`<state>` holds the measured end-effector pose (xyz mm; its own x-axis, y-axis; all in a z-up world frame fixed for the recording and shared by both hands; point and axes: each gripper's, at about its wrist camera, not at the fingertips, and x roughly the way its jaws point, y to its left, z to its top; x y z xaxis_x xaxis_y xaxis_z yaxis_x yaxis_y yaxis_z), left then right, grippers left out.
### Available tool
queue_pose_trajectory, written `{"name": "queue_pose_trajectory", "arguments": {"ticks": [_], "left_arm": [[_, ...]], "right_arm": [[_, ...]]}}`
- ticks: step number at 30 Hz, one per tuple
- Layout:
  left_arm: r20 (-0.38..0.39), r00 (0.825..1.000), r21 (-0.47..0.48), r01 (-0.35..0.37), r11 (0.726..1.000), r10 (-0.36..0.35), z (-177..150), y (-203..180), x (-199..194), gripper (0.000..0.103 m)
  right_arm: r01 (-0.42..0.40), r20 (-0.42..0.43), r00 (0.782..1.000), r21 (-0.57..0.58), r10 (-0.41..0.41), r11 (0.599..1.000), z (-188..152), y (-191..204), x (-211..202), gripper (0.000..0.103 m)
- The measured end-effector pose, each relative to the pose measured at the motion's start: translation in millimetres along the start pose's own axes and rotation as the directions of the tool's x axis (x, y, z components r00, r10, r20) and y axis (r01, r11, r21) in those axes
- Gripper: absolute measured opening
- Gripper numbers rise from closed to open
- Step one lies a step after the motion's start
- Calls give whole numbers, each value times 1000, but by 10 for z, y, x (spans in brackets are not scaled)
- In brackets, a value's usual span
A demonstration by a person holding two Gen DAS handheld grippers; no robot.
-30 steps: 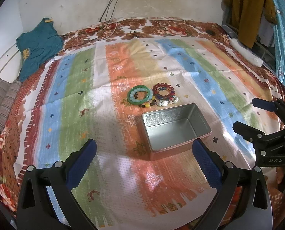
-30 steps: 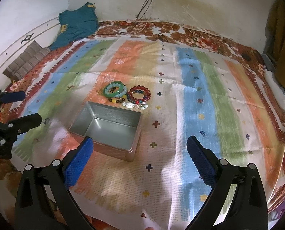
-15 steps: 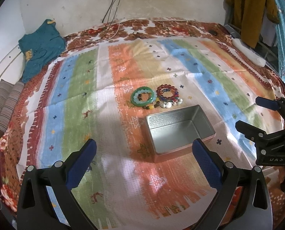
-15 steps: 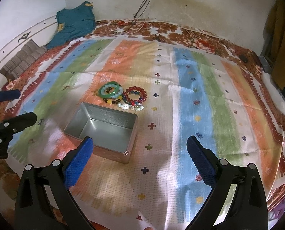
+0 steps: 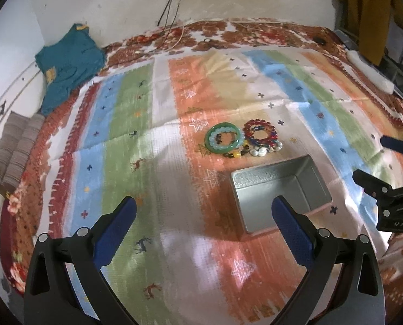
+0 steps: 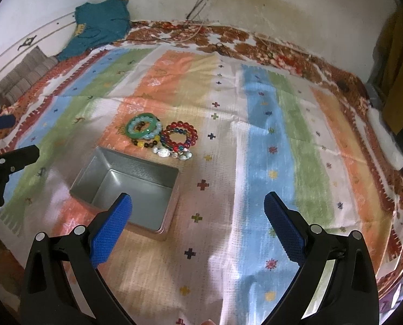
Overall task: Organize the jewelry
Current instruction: 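Move both open grippers down toward the bracelet cluster beside the tin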
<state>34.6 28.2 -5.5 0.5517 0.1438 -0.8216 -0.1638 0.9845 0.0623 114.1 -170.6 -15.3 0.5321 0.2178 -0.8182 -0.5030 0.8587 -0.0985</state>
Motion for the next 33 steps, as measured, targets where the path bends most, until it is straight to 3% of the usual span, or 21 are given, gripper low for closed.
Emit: {"name": "queue_pose_trajectory", "arguments": {"ticks": [4,16,20,25,33], "left_arm": [[-10,1000,-42,-21,999,21,140,74,170,97],[-63,998,-152,-7,988,-3,308,286,515,97],[-72,997,-152,-19,988,8,357,317,601,97],[-62,995,-117,-87,989,80,427,311,678,97],[-98,992,-102,-91,991,81,514,310,931,97]], "right_arm": [[-15,-23,1000,21,15,1000,89,5,148,99],[1,-61,998,91,5,996,318,-101,459,99],[7,-71,997,99,0,995,367,-124,546,99],[22,-80,997,88,-15,996,417,-121,639,99],[31,-98,995,83,-23,996,505,-124,803,99]]}}
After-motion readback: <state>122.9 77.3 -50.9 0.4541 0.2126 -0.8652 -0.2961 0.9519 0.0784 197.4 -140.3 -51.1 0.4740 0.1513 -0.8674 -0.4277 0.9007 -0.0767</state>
